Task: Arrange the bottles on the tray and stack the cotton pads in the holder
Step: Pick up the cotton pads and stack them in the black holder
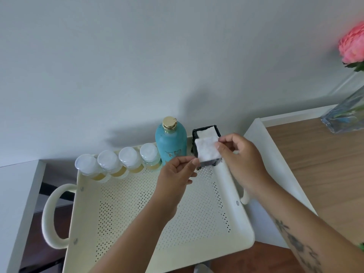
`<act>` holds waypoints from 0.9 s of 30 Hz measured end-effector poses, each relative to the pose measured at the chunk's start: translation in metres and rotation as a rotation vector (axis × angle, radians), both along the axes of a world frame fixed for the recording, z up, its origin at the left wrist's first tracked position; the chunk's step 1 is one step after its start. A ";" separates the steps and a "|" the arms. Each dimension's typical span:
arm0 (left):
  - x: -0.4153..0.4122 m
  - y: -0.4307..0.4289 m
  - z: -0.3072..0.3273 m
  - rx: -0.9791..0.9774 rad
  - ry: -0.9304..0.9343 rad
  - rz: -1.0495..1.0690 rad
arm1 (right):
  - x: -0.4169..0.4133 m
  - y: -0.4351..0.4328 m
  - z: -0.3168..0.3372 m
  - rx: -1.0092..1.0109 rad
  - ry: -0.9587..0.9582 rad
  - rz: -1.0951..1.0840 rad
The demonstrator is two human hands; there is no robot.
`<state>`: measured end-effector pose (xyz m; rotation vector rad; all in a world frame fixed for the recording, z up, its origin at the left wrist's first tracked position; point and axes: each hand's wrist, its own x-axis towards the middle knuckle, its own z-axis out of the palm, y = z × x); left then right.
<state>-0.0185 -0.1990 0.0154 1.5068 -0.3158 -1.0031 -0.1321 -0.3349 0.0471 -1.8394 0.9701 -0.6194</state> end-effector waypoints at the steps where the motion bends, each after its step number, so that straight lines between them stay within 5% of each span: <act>1: 0.001 0.004 -0.006 0.051 -0.087 -0.008 | 0.003 -0.006 0.003 0.016 -0.002 -0.014; 13: 0.020 0.078 -0.083 0.559 -0.994 -0.140 | 0.032 -0.036 0.006 0.031 0.147 -0.014; 17: 0.028 0.094 -0.097 0.718 -1.037 -0.171 | 0.033 -0.036 0.002 -0.114 0.250 -0.025; 23: 0.041 0.112 -0.111 0.850 -1.060 -0.172 | 0.018 -0.015 -0.005 -0.739 0.275 0.138; 27: 0.047 0.123 -0.115 0.888 -1.069 -0.193 | 0.009 -0.007 -0.016 -0.833 0.344 0.268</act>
